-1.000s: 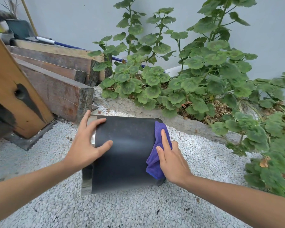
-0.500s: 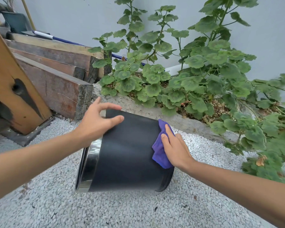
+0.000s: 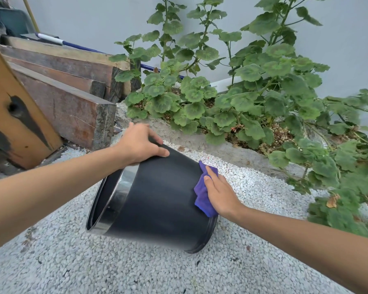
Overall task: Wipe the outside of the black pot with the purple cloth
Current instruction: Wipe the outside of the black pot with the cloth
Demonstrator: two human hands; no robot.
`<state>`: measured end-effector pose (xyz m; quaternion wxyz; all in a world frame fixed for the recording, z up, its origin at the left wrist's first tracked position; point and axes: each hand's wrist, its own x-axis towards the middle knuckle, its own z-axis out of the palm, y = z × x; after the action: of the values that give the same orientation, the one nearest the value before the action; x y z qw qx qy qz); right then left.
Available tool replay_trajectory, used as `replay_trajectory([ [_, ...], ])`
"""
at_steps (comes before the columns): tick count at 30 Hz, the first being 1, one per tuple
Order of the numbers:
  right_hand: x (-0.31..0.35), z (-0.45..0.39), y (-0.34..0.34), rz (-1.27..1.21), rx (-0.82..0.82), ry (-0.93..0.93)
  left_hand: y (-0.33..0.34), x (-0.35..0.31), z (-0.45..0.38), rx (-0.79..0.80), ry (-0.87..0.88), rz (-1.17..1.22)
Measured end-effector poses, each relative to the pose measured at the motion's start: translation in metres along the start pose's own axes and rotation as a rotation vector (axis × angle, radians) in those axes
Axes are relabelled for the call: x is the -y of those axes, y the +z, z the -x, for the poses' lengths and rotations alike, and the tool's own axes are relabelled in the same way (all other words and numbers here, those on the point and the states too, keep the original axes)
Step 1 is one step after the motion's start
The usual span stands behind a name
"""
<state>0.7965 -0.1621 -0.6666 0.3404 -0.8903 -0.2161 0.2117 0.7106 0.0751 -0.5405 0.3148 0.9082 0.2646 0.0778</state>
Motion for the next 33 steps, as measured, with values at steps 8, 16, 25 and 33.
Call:
replay_trajectory([
  [8, -0.014, 0.057, 0.021, 0.056, 0.114, -0.055, -0.002, 0.011, -0.007, -0.001, -0.005, -0.001],
  [16, -0.01, 0.068, 0.029, 0.042, 0.105, -0.025, -0.01, 0.012, 0.015, -0.002, 0.381, -0.238],
  [25, 0.007, 0.071, 0.03, 0.211, 0.085, -0.018, -0.014, 0.052, 0.032, -0.282, 0.126, 0.281],
  [33, 0.009, 0.066, 0.026, 0.2, 0.087, 0.041, -0.004, 0.061, 0.072, -0.16, -0.009, 0.458],
])
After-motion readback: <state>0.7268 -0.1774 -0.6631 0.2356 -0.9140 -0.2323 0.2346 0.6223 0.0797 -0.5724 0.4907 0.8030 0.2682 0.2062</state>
